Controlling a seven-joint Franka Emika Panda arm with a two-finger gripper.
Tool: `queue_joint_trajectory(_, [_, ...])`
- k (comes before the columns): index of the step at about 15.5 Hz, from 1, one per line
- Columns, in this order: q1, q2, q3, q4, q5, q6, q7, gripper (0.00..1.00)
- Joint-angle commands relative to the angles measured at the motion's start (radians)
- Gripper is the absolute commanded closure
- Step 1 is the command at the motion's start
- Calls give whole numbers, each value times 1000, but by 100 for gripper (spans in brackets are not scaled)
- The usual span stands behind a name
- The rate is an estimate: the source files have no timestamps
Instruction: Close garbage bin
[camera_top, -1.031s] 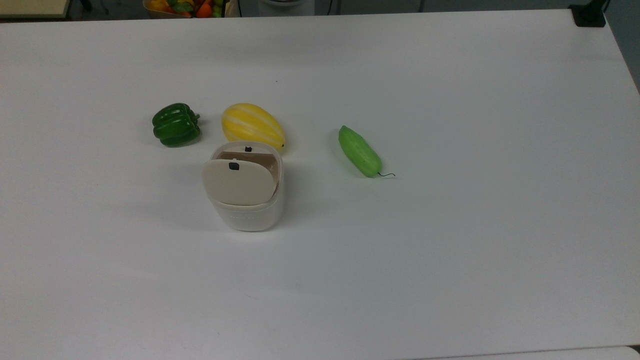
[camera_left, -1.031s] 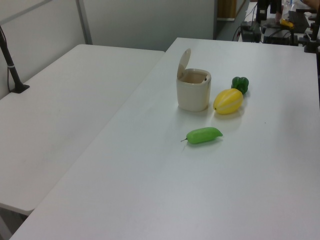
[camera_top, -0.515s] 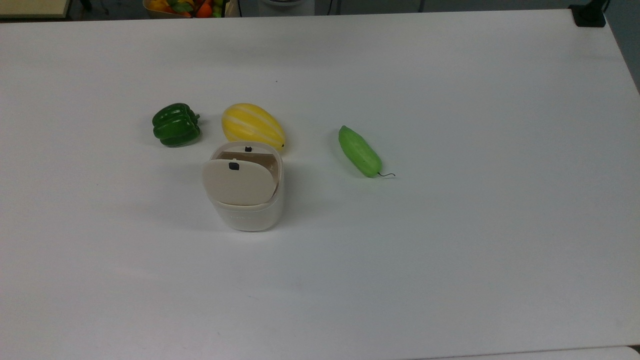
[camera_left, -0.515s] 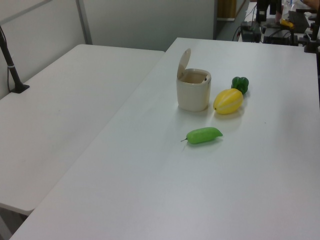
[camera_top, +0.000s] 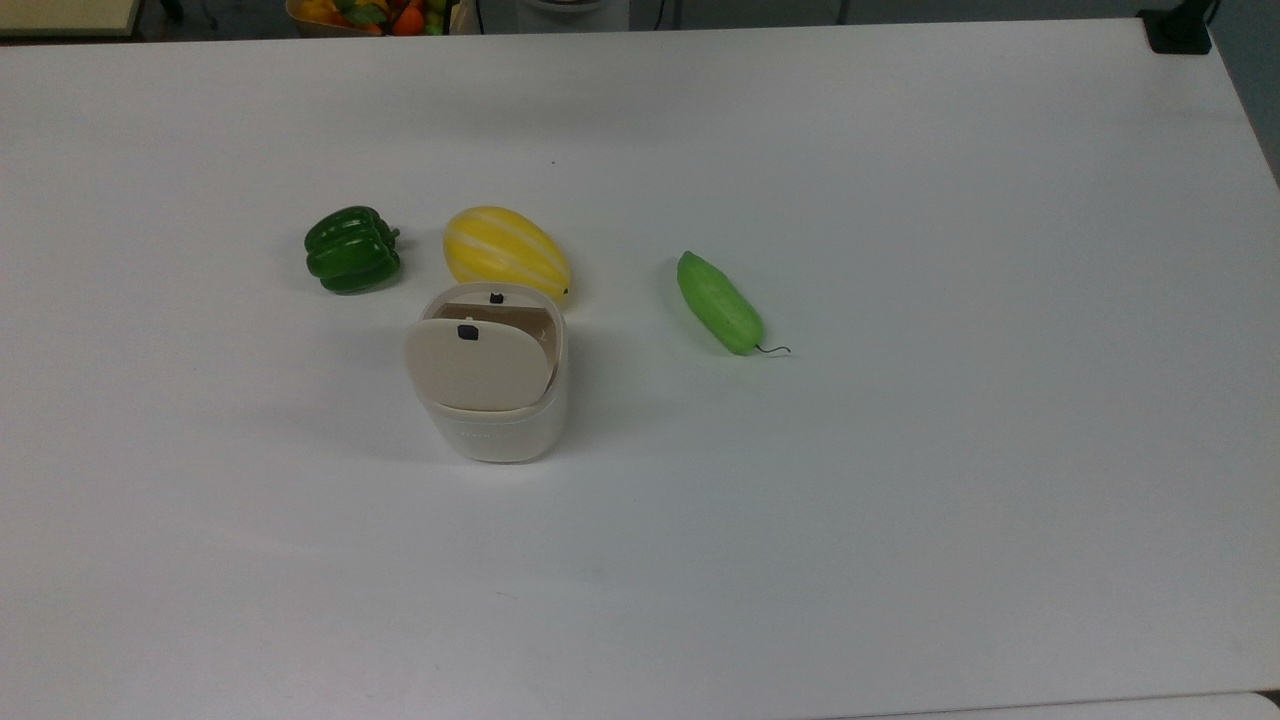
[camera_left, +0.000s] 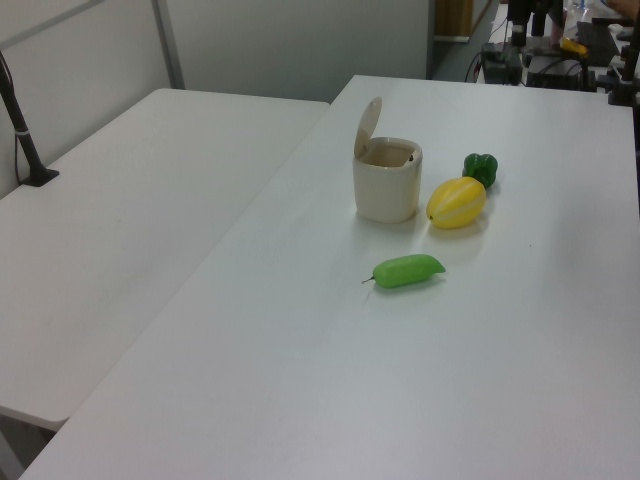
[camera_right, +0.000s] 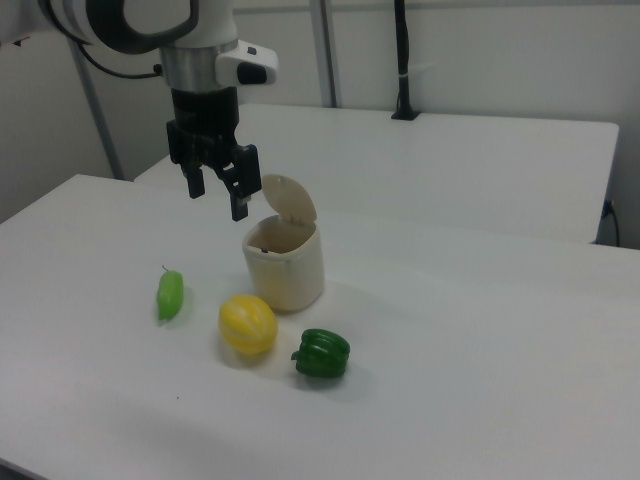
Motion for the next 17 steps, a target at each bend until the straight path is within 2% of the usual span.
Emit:
queue_joint_trajectory(1, [10, 9, 0, 1, 46, 37, -3, 45])
queue_joint_trajectory(3, [10, 6, 0, 1, 75, 86, -3, 69])
queue_joint_trajectory(5, [10, 6, 0, 2, 89, 135, -3, 84])
queue_joint_trajectory(7, [17, 10, 3, -1, 97, 212, -2, 95])
queue_joint_trajectory(10, [18, 32, 8, 1, 120, 306, -5, 100])
queue_joint_trajectory(17, [54, 66, 19, 2, 109, 444, -6, 100])
